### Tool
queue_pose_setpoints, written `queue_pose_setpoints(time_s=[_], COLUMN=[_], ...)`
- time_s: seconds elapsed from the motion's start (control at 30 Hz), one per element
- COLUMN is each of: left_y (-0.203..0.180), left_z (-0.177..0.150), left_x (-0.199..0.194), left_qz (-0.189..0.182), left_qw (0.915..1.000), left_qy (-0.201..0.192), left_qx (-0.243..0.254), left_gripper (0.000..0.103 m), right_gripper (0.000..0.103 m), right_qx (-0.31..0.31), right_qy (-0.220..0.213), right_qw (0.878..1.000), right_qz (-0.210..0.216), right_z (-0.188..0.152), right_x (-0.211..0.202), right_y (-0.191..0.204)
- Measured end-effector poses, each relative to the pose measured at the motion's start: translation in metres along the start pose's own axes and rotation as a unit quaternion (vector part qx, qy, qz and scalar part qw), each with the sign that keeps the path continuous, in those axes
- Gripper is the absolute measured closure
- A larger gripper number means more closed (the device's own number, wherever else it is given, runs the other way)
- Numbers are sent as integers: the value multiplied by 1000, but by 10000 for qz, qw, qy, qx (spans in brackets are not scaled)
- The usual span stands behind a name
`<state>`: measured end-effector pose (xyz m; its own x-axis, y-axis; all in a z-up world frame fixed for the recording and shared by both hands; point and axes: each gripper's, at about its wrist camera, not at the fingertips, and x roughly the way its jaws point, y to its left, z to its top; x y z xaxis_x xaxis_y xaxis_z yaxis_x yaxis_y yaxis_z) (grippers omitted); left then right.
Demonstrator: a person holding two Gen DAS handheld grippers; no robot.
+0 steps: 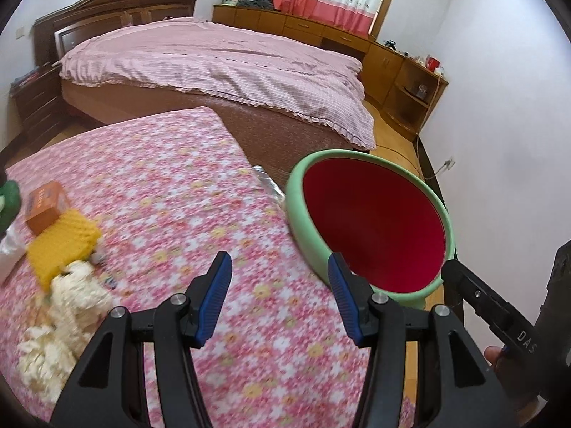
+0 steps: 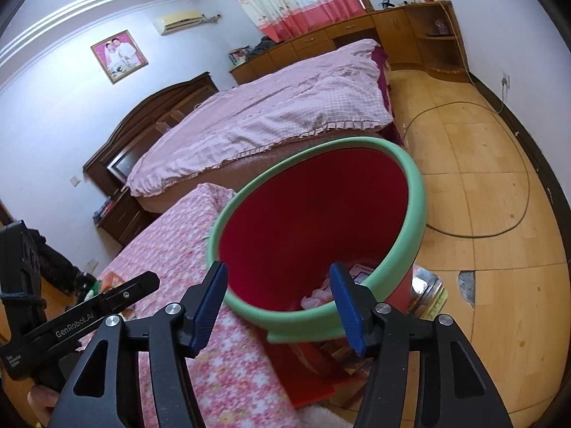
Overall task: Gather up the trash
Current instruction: 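Withdraw both open tools from the bucket back over the bed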
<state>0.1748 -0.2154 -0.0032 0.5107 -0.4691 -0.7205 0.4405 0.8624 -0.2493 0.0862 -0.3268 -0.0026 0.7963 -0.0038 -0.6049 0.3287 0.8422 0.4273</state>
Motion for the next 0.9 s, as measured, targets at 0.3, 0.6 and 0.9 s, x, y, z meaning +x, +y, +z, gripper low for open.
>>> queue_pose_setpoints(time_s=[0.3,0.6,0.9], left_y=[32,75,121], left_z=[-14,-36,-57], left_x=[-37,-66,-82], left_qz=[284,637,1154], left_qw=[9992,9964,9895], left_qy=[-186,-212,-192], left_qx=[-196,-511,-853], left_gripper=[47,47,45], right_gripper=[33,32,32], right_qx=[-257,-511,-689], right_qy=[115,250,429], right_qw=[9995,9977,9958], right_qz=[172,377,416], right_z=[-15,-33,-51], right_x=[-5,-9,-8], right_y=[30,59,76])
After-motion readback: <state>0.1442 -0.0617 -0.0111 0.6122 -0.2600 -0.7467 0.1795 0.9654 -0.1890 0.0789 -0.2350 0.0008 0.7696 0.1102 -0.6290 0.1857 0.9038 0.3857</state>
